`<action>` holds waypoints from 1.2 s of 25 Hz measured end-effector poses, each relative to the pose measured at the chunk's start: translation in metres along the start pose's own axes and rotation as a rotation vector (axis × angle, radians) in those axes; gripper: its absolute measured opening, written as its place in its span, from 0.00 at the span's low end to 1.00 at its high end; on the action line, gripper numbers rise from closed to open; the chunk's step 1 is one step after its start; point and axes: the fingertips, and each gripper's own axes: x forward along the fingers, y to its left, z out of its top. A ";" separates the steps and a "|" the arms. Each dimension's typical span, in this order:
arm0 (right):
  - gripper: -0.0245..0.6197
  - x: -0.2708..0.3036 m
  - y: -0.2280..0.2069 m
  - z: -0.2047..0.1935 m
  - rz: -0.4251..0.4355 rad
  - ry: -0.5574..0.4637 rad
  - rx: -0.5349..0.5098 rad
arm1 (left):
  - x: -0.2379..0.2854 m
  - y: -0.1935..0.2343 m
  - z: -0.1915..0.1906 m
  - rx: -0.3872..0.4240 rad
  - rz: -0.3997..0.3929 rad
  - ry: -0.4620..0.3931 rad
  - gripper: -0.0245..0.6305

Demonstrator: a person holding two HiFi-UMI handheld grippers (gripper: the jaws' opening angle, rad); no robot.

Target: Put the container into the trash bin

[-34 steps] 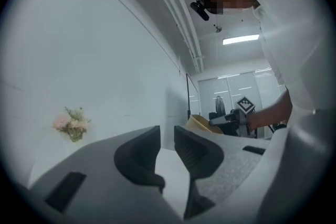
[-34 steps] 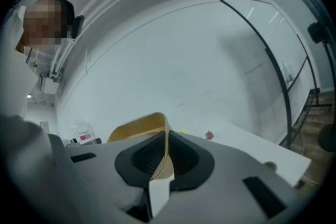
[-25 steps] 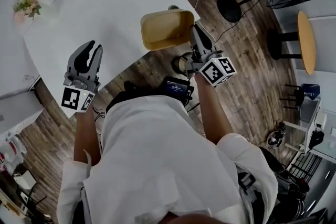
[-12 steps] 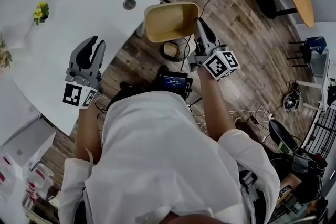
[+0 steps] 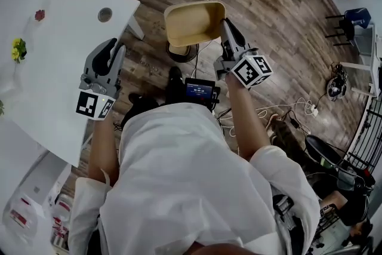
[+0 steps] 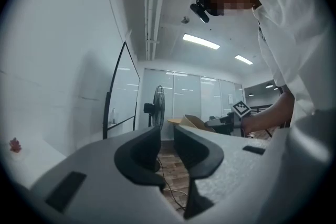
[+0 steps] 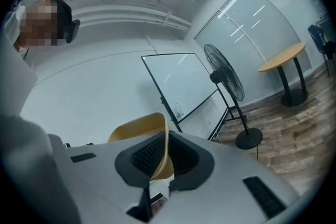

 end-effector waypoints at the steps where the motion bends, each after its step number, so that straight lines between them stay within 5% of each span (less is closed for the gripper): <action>1: 0.10 -0.002 -0.014 -0.002 -0.011 0.007 0.011 | 0.012 -0.005 -0.005 -0.001 -0.009 0.011 0.17; 13: 0.10 0.010 -0.151 -0.109 -0.140 0.175 0.174 | 0.091 -0.013 -0.113 -0.044 -0.033 0.154 0.17; 30: 0.10 0.049 -0.288 -0.331 -0.195 0.415 0.246 | 0.137 0.001 -0.325 -0.164 -0.044 0.334 0.17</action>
